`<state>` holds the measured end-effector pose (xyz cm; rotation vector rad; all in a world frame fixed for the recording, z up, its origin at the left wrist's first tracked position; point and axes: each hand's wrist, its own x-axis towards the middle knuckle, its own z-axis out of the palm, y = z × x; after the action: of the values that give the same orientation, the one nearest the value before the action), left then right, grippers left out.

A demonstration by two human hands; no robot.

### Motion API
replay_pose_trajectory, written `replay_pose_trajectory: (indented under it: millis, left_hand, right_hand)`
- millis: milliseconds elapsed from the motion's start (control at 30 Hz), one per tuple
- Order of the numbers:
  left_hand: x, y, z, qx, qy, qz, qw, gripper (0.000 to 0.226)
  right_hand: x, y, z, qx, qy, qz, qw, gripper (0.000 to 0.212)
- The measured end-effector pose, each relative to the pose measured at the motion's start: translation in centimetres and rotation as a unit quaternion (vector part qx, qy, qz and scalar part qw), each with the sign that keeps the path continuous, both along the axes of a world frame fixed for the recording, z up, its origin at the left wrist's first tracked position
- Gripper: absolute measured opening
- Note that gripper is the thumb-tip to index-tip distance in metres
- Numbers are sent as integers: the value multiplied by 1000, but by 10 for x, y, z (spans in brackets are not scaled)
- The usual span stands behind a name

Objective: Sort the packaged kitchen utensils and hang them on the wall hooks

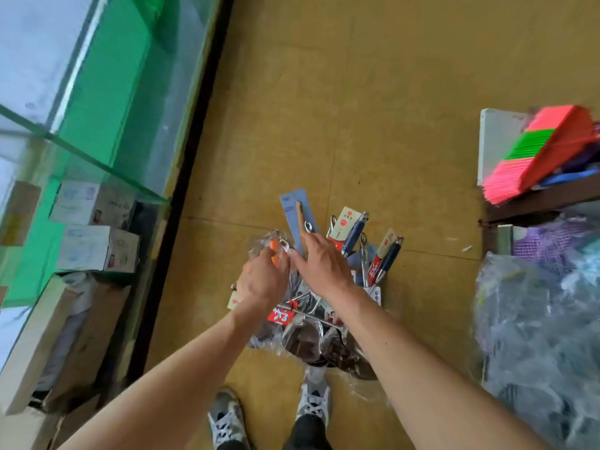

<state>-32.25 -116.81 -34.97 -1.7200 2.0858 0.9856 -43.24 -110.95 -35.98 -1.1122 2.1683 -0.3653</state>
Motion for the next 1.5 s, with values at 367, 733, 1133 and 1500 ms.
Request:
replay_pose_trajectory:
  millis: [367,733,1133,1500]
  left_hand:
    - [-84,-8,221,-227,37,-364,903,74]
    - [-135,174,439,-283,200,-549,761,76]
    - [-100,406,675,-292,397,-639,591,77]
    - [-54,531,684,-268,436,-695,505,72]
  right_hand:
    - [-81,87,209,-53,212,-180,959,73]
    - [-31,317,441,-36,349,-429,832,64]
    - [70,524,685,-18,486,-554,676,63]
    - [137,616,671,-6,475,-608,636,62]
